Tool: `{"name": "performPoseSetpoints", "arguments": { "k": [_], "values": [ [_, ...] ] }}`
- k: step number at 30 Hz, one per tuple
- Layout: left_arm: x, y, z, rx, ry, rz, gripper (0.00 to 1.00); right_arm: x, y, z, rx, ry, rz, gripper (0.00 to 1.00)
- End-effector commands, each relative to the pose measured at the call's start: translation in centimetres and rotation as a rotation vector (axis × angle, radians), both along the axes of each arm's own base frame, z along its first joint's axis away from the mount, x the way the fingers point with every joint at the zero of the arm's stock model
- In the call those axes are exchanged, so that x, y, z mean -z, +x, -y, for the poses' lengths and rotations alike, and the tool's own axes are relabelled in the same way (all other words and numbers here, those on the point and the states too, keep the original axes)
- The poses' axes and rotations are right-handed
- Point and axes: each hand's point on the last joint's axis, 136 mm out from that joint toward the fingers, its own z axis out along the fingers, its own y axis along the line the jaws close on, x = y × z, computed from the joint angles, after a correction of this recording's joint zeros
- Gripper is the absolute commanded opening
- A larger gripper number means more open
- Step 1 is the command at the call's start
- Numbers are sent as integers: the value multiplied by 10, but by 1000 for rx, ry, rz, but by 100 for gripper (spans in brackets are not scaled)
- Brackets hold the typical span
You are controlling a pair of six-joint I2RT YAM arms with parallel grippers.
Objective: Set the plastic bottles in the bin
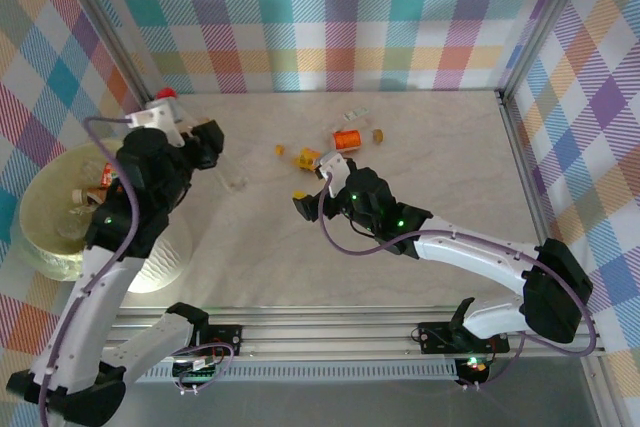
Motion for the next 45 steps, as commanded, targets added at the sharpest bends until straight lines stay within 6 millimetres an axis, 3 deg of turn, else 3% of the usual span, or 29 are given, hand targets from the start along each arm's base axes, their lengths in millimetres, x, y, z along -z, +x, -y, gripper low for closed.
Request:
{"name": "performPoseSetpoints", "arguments": {
  "k": [1,12,17,21,25,35,40,45],
  "values": [
    [-22,-17,-40,-179,118,32,53,-9,1,6,19,-6,37,100],
    [-83,-45,-114,-584,274,56,52,-3,1,5,11,-14,39,100],
    [-85,-59,-154,-748,252,14,53,3,1,6,6,-58,45,100],
    [-67,-67,-184,-790,132,-28,52,5,1,10,13,-73,51,100],
    [-31,-58,-207,-780,2,-143,50,8,5,13,28,-77,51,100],
    [48,-46,-214,-597,-361,-312,49,21,13,3,33,-69,-8,100],
    [81,-56,-221,-629,-387,-388,49,25,17,-2,29,-89,-23,100],
    [96,-66,-229,-695,-355,-431,50,25,20,-6,30,-84,-31,100]
  ]
}}
